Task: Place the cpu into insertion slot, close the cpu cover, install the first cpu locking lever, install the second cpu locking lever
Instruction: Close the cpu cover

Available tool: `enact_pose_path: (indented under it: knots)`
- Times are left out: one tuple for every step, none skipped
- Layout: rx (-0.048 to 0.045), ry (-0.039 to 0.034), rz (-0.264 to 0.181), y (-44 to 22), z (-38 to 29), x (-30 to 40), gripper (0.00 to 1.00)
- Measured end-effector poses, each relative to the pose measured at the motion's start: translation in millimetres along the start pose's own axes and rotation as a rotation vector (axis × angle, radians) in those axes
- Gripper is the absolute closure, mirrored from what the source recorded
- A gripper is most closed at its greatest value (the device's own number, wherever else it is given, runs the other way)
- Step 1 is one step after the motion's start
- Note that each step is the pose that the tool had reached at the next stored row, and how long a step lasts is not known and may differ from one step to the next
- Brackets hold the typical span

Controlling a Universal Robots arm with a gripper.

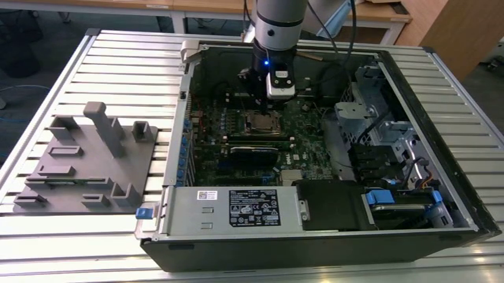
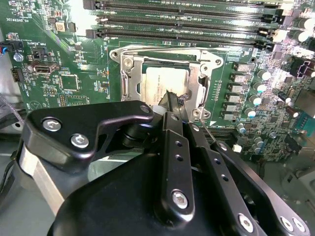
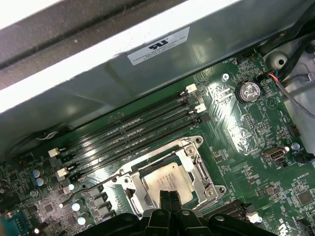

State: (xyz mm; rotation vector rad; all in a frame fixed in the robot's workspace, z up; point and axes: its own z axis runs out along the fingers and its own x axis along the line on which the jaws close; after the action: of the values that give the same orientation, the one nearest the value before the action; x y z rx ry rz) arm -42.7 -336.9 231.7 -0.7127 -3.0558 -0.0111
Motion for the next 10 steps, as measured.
enact_pose_path:
  knots:
    - [0.0000, 0.0000, 0.000, 0.0, 0.0, 0.0, 0.89]
    - [-0.0001, 0.0000, 0.000, 0.0, 0.0, 0.0, 0.89]
    - [0.0000, 0.0000, 0.000, 0.0, 0.0, 0.0, 0.89]
    - [0.0000, 0.0000, 0.000, 0.0, 0.0, 0.0, 0.89]
    - [0.0000, 0.0000, 0.000, 0.0, 0.0, 0.0, 0.89]
    - [0.0000, 0.0000, 0.000, 0.0, 0.0, 0.0, 0.89]
    - [-0.0001, 0.0000, 0.000, 0.0, 0.0, 0.0, 0.89]
    - [0.0000, 0.0000, -0.003, 0.0, 0.0, 0.0, 0.89]
    - [0.0001, 0.0001, -0.008, 0.0, 0.0, 0.0, 0.89]
    - [0.0001, 0.0001, -0.016, 0.0, 0.0, 0.0, 0.89]
